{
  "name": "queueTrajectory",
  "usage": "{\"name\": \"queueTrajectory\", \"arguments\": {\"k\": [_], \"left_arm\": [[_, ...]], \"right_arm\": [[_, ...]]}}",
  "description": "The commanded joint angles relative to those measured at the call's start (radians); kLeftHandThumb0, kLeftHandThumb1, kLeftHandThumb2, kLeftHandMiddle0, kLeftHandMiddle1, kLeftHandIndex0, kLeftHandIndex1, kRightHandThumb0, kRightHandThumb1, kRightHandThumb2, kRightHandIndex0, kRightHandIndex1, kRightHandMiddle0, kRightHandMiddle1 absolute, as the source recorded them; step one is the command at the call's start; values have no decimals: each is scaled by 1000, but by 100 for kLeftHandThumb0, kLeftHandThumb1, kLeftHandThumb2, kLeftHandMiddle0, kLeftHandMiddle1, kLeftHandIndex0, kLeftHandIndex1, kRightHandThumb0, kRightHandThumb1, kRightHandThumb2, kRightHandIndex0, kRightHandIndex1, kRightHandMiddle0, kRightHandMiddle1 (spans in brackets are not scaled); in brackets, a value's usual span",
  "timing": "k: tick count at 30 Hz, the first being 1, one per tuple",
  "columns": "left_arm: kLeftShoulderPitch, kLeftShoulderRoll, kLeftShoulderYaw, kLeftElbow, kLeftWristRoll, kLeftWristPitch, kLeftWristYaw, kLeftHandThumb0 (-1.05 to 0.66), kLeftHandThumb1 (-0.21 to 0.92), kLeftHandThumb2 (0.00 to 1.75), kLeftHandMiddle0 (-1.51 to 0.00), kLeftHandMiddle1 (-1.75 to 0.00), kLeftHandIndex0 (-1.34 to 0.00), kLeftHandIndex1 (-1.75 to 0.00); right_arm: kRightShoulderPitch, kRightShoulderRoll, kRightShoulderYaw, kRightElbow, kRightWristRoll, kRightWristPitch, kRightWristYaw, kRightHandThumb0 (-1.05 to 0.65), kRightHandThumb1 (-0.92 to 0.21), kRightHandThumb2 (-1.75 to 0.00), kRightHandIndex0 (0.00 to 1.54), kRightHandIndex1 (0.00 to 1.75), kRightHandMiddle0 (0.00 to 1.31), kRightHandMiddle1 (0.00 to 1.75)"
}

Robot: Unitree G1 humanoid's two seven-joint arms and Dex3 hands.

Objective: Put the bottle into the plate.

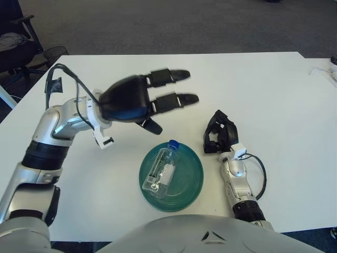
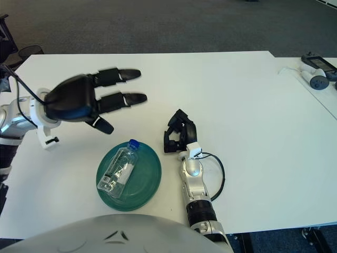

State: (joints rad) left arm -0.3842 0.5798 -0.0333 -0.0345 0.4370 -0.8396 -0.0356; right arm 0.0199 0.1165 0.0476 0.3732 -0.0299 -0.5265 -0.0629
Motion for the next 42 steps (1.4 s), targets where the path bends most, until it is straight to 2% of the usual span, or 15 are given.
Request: {"name": "queueTrajectory", "arguments": {"k": [1,4,6,8,12,17,23,28,37,42], "left_arm": [[65,-183,150,44,-278,206,134,-49,59,93,-49,-156,-36,-164],[65,-233,169,11,-299,269,156,-45,51,105,-59,-169,-44,-171],[31,-242,267,82,-400,381,193,-44,47,111,-66,-172,-48,-173],[19,-258,312,95,-444,449,215,-45,40,120,-82,-173,-53,-174],[22,-360,339,49,-505,558,297,-47,32,131,-100,-174,-61,-174],[67,-465,355,31,-509,613,394,-49,26,138,-112,-175,-65,-175],[126,-520,363,61,-488,621,432,-50,24,141,-118,-175,-67,-175],[218,-561,338,137,-458,552,414,-50,23,142,-121,-175,-68,-175],[309,-602,286,312,-453,421,338,-50,23,143,-124,-175,-68,-175],[357,-611,246,346,-442,401,298,-50,22,143,-124,-175,-68,-175]], "right_arm": [[171,54,-15,120,81,87,25,0,9,-173,95,162,69,175],[174,55,-16,113,83,94,25,0,8,-172,95,162,68,175],[176,55,-15,106,79,101,22,0,8,-172,95,162,68,175],[178,55,-15,103,78,103,22,0,8,-172,95,162,68,175],[179,54,-19,102,94,96,39,0,8,-172,94,162,68,175],[187,50,-22,91,110,97,56,0,7,-172,94,163,67,175],[195,41,-23,83,107,104,63,0,6,-171,93,163,67,175],[199,40,-23,78,99,115,52,0,6,-170,93,164,66,175],[211,38,-19,62,93,114,49,0,6,-170,93,164,66,175],[218,37,-16,51,90,122,42,0,6,-171,93,163,67,175]]}}
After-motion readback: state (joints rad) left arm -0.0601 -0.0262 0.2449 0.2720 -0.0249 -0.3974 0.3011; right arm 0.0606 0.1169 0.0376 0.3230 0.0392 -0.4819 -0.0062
